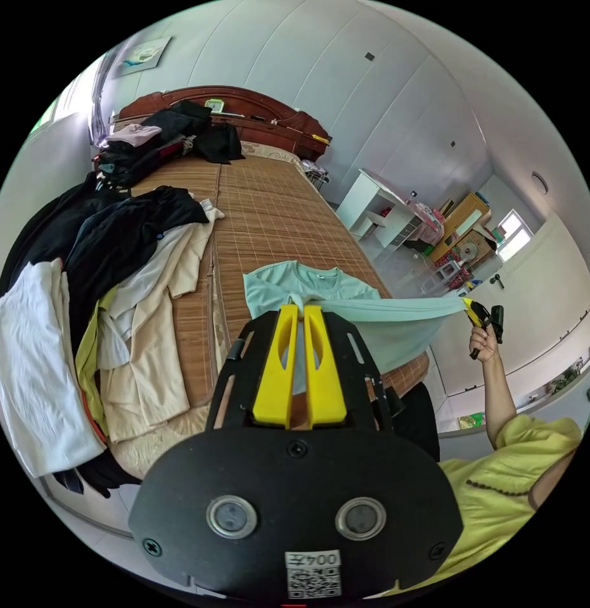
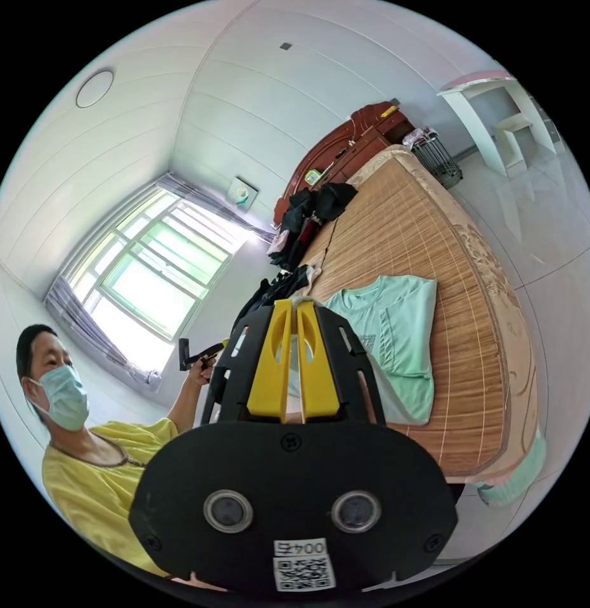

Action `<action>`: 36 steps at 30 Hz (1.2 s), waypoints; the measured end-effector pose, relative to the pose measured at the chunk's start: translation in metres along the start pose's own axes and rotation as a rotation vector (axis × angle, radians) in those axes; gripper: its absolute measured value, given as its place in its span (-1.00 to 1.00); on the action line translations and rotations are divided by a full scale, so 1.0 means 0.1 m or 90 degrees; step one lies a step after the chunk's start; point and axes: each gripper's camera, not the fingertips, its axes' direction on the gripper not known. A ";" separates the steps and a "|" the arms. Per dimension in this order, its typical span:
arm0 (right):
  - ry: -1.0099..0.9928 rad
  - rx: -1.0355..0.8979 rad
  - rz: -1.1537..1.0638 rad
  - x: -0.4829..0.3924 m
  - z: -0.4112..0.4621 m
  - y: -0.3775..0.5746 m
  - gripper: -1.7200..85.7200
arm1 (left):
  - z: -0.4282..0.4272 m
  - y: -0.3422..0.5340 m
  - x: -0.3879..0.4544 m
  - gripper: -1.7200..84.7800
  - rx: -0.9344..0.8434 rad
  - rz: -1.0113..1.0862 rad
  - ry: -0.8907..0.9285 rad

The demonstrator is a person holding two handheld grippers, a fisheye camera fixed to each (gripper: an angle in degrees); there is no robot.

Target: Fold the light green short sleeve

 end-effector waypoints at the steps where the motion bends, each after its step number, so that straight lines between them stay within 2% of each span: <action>1: 0.004 -0.006 0.012 0.07 0.06 -0.13 -0.97 | 0.08 -0.07 -0.03 -0.94 -0.003 0.001 -0.003; 10: 0.029 -0.044 0.110 0.67 0.63 -0.99 -0.97 | 1.57 -0.99 -0.75 -0.93 -0.072 -0.021 -0.057; 14: 0.049 -0.064 0.158 0.99 0.95 -1.26 -0.97 | 2.48 -1.20 -1.26 -0.94 -0.118 -0.065 -0.064; 18: 0.039 -0.059 0.229 1.35 1.32 -1.49 -0.96 | 3.18 -1.23 -1.78 -0.94 -0.117 -0.139 -0.058; 23: 0.068 -0.023 0.310 1.53 1.59 -1.68 -0.90 | 3.54 -1.15 -2.23 -0.95 -0.086 -0.217 -0.076; 27: 0.056 0.046 0.373 1.54 1.58 -1.74 -0.73 | 3.55 -0.95 -2.40 -0.95 -0.054 -0.226 -0.092; 30: 0.018 0.119 0.334 1.25 1.35 -1.74 -0.71 | 3.23 -0.47 -2.29 -0.95 -0.010 -0.141 -0.124; 32: 0.030 0.089 0.266 0.91 1.25 -1.74 -0.72 | 2.99 -0.07 -2.12 -0.95 0.006 -0.058 -0.162; 36: 0.185 -0.049 0.069 -0.13 1.13 -1.34 -0.73 | 2.64 1.20 -1.64 -0.95 -0.028 0.134 -0.253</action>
